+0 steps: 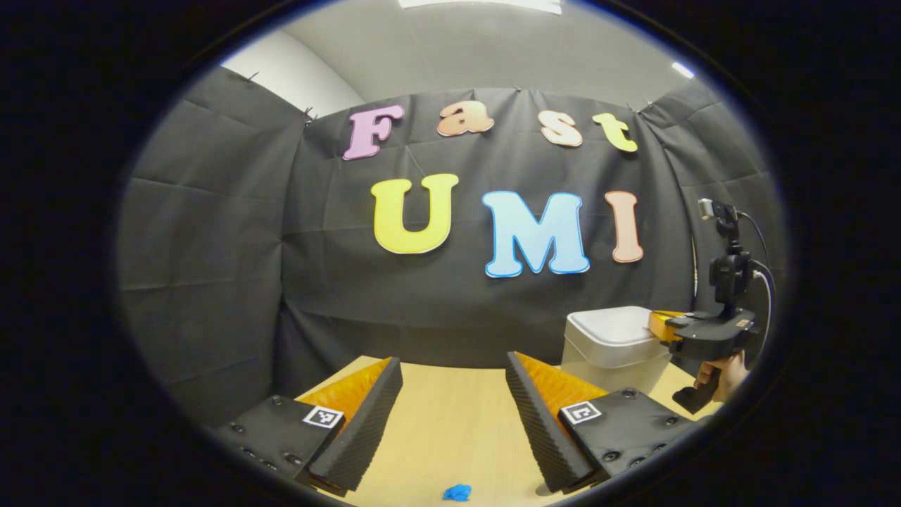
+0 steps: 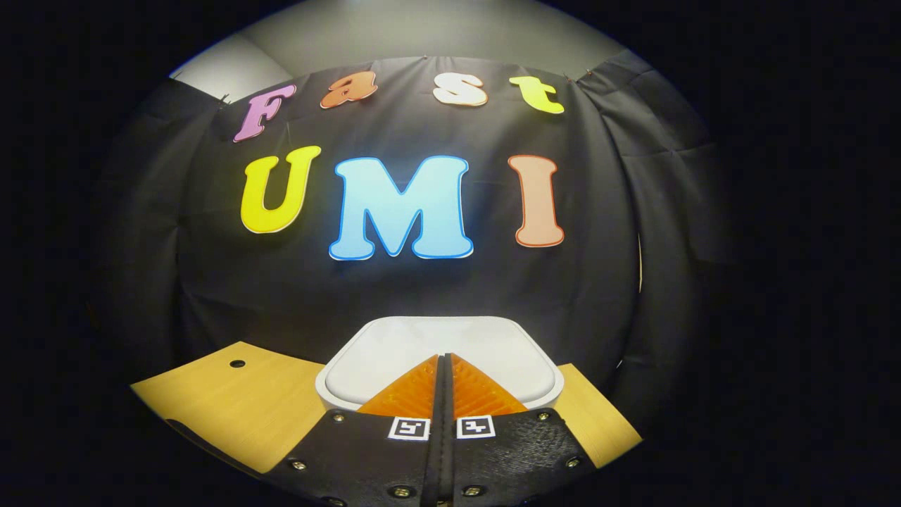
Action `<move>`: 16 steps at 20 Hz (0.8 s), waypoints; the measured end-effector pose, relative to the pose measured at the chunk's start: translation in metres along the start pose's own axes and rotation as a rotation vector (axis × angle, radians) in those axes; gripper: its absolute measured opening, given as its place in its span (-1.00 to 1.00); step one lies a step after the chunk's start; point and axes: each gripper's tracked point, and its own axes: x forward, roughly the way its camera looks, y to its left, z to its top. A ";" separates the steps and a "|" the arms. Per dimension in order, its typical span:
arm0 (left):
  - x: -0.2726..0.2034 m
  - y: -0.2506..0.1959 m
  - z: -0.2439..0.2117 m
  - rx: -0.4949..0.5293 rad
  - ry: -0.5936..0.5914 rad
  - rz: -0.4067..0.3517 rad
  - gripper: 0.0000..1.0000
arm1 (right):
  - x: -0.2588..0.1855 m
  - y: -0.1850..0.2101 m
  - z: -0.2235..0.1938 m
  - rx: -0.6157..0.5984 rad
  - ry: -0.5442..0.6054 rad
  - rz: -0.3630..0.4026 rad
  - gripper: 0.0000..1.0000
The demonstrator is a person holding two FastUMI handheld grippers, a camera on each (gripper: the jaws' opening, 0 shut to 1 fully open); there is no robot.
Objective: Press the lid of the desktop garbage bin to open it, pick up the crumpled paper on the desktop and throw it into the bin, then pick up the pop can on the desktop and drop it into the bin, and finally close the garbage bin lid.
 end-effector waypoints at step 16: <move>0.007 -0.028 0.006 0.011 -0.020 -0.048 0.95 | 0.001 -0.001 0.004 -0.061 0.046 0.023 -1.00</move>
